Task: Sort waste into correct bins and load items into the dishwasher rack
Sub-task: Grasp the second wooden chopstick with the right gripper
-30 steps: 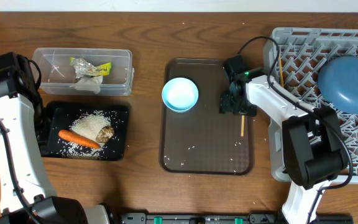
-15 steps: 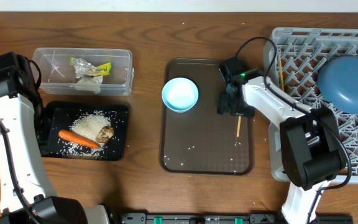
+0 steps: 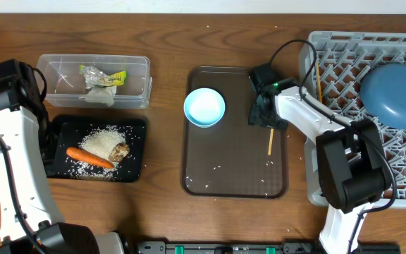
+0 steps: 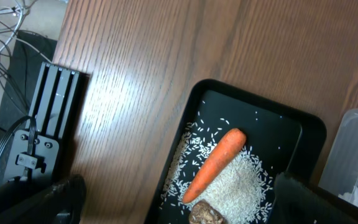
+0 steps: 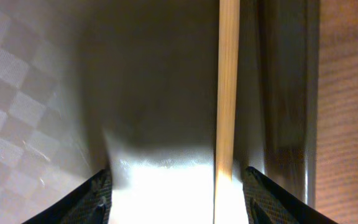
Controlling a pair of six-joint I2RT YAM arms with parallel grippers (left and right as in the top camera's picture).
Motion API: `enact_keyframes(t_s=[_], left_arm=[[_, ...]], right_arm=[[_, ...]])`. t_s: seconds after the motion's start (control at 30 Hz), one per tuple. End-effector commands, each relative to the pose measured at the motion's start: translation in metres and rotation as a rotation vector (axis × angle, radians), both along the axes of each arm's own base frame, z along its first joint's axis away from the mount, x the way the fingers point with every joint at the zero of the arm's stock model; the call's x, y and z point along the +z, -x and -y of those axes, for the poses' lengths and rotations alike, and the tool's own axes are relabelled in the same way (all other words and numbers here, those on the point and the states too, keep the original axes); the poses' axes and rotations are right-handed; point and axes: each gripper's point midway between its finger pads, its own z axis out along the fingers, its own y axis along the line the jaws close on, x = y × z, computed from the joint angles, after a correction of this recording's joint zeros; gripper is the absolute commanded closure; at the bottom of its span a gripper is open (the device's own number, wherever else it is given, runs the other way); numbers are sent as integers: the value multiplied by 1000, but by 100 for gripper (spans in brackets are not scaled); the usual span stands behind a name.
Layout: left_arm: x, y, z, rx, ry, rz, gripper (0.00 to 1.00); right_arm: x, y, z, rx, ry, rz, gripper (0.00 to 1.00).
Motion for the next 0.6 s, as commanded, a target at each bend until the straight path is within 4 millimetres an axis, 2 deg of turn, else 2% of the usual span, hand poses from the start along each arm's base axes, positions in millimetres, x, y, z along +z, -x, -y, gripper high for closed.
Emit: enact_keyframes(t_s=[0.0, 0.23, 0.4, 0.57], left_arm=[[-1, 3, -3, 17, -12, -13, 2], [0, 3, -3, 17, -12, -12, 2], [0, 3, -3, 17, -12, -12, 2], [0, 3, -3, 17, -12, -12, 2]], right_arm=[[-36, 12, 16, -40, 52, -86, 37], [-43, 13, 14, -39, 45, -97, 39], [-43, 13, 14, -39, 46, -99, 61], [-43, 14, 15, -40, 47, -103, 74]])
